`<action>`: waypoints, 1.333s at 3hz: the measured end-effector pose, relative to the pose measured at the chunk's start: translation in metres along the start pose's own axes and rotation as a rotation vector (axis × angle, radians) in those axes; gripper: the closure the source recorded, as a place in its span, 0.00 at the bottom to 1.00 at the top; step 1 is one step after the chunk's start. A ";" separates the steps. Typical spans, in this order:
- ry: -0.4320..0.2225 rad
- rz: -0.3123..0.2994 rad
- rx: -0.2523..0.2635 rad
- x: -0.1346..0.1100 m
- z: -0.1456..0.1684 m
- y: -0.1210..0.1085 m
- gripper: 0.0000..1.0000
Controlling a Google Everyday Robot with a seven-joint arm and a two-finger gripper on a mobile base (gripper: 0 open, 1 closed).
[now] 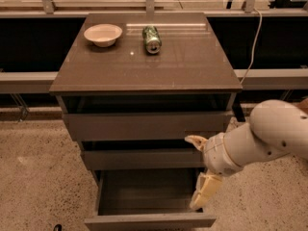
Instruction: Close bottom drawer
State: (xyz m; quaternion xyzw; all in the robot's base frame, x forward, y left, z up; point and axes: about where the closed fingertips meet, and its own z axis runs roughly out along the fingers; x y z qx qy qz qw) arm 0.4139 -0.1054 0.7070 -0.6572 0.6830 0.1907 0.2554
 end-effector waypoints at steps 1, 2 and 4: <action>-0.015 -0.010 -0.033 0.019 0.082 0.007 0.00; 0.001 -0.034 -0.051 0.044 0.158 0.007 0.00; -0.049 -0.119 -0.062 0.062 0.221 0.006 0.00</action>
Offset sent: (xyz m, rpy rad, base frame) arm 0.0374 0.0944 -0.2515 -0.0285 -0.0360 0.0597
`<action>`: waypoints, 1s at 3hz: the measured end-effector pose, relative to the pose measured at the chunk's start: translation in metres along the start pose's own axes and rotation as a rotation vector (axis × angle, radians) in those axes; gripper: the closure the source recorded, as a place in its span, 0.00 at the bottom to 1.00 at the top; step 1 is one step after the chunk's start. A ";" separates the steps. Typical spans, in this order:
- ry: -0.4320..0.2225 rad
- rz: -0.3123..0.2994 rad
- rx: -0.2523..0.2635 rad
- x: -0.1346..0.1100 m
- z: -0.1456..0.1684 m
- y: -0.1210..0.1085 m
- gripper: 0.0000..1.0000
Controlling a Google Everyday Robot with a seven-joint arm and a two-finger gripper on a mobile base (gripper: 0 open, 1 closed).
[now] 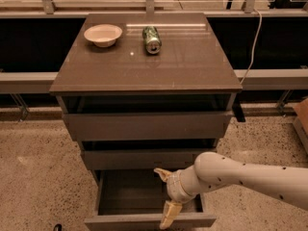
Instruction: Close bottom drawer
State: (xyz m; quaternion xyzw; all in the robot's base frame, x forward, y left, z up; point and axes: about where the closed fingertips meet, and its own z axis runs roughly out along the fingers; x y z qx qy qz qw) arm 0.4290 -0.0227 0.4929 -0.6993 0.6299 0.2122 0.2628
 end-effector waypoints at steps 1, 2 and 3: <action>0.000 0.000 0.000 0.000 0.000 0.000 0.00; 0.021 -0.001 0.020 0.023 0.020 -0.001 0.00; 0.063 0.039 0.029 0.065 0.062 0.005 0.00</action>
Offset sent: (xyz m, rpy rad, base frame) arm 0.0153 -0.0156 -0.0776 -0.0492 -0.0531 -0.0419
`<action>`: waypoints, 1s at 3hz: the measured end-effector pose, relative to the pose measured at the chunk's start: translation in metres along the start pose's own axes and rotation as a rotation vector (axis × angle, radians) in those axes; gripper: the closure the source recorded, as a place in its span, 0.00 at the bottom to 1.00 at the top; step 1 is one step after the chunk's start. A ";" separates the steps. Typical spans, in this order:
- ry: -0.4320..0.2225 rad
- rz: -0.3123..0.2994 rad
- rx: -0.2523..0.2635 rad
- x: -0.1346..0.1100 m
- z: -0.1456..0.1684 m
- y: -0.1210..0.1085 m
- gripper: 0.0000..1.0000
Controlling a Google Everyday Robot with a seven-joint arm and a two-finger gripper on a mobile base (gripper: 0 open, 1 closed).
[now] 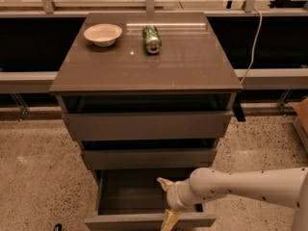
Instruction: Close bottom drawer
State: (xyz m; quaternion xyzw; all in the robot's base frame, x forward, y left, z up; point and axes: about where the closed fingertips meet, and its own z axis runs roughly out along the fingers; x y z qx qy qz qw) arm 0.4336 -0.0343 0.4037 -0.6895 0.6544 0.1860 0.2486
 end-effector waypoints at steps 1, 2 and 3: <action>0.050 0.030 0.010 0.034 0.039 0.003 0.00; 0.072 0.029 0.029 0.057 0.069 -0.006 0.00; 0.029 0.024 0.045 0.074 0.094 -0.017 0.00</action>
Offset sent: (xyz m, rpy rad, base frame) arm 0.0389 -0.0104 -0.1306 -0.0894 -0.0440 -0.0675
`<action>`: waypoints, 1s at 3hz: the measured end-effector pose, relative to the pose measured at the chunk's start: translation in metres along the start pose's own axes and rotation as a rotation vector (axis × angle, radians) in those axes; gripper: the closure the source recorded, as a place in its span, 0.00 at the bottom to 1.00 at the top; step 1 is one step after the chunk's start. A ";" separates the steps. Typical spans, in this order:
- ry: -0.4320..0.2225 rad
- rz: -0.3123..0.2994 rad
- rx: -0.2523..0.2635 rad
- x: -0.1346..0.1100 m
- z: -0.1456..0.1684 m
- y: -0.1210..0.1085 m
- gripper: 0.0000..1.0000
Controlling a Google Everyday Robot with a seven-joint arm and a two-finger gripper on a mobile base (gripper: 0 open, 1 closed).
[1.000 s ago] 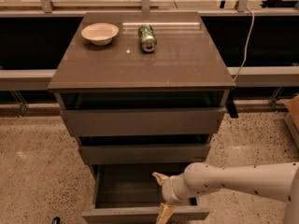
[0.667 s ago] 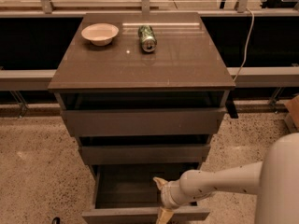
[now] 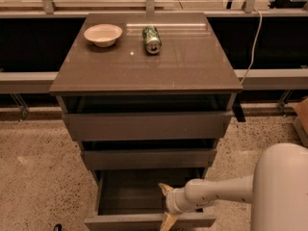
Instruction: Close bottom drawer
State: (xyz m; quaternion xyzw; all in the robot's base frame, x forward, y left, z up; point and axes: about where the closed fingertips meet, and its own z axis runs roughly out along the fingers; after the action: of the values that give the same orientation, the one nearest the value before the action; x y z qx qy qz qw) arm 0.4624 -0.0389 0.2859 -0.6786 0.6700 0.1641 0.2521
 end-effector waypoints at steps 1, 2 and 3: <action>-0.046 0.029 0.035 0.023 0.018 -0.011 0.00; -0.037 0.052 0.040 0.043 0.034 -0.016 0.00; -0.023 0.071 0.014 0.056 0.052 -0.012 0.16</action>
Offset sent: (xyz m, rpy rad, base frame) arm 0.0315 -0.0255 -0.0789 0.0252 0.0063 -0.0835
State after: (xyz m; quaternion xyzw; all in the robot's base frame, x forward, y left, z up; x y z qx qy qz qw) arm 0.4828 -0.0563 0.2128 -0.6506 0.6920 0.1759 0.2585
